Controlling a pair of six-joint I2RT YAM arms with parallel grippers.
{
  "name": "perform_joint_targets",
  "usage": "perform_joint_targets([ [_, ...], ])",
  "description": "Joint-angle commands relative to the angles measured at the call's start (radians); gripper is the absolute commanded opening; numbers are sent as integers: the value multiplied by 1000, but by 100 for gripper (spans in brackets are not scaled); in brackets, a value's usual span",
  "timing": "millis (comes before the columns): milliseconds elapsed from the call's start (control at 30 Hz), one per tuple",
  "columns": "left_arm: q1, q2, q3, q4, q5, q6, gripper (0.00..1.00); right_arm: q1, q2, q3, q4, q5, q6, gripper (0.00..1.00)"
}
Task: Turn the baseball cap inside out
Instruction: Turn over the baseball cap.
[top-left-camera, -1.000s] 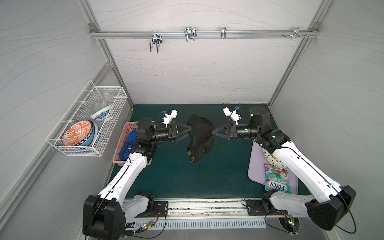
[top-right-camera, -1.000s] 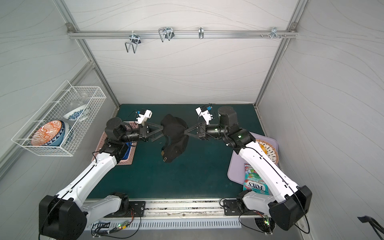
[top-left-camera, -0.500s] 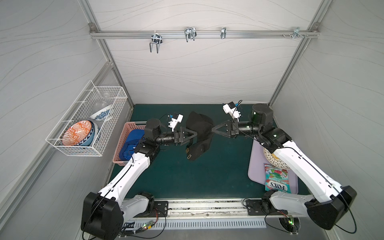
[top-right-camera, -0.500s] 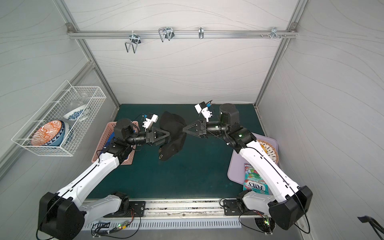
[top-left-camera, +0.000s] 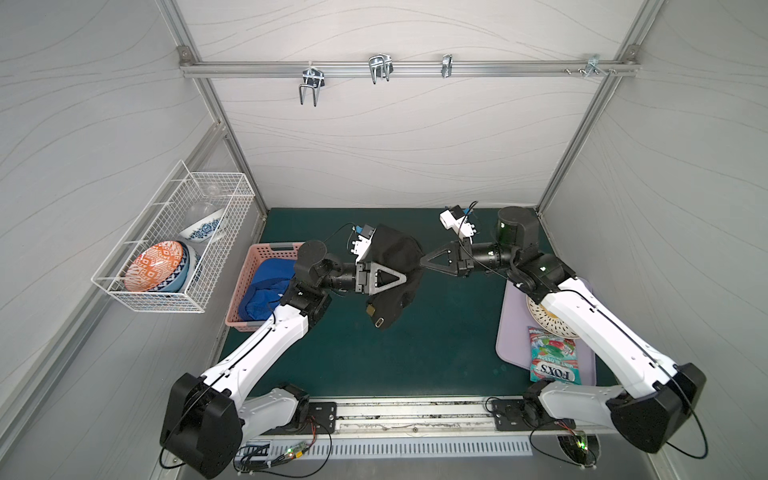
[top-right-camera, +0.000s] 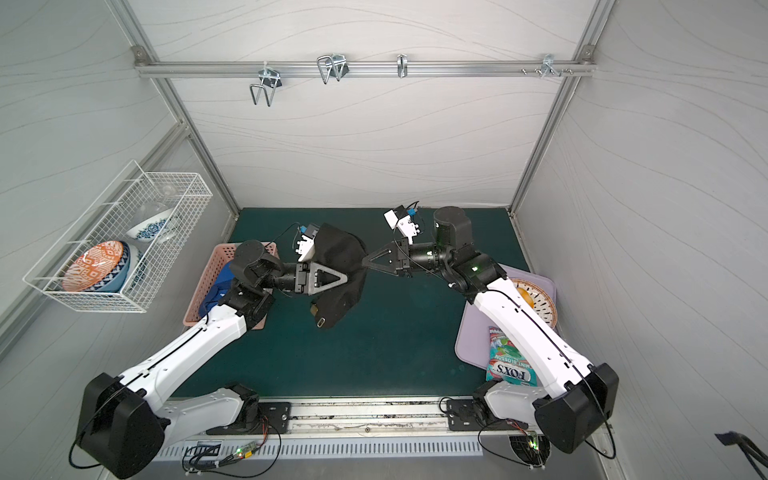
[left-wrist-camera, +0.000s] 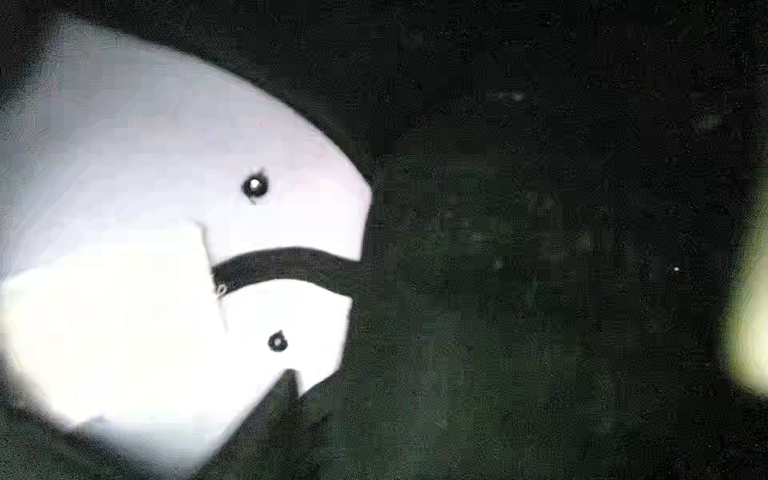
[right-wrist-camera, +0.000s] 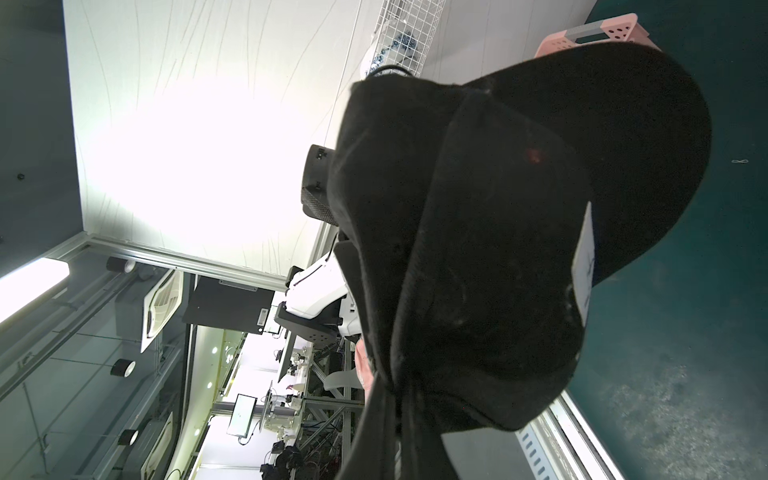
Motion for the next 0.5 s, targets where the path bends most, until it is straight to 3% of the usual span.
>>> perform_joint_targets([
  [0, 8, -36, 32, 98, -31, -6, 47, -23, -5, -9, -65, -11, -74, 0],
  [167, 26, -61, 35, 132, -75, -29, 32, -37, 5, -33, -136, -19, -143, 0],
  [333, 33, -46, 39, 221, -63, -100, 0, -37, 11, -60, -128, -28, -151, 0],
  [433, 33, -24, 38, 352, -52, -200, 0, -38, 15, -72, -126, -21, -162, 0],
  [467, 33, -21, 39, 347, -50, -203, 0, -42, 10, -78, -122, -17, -162, 9],
])
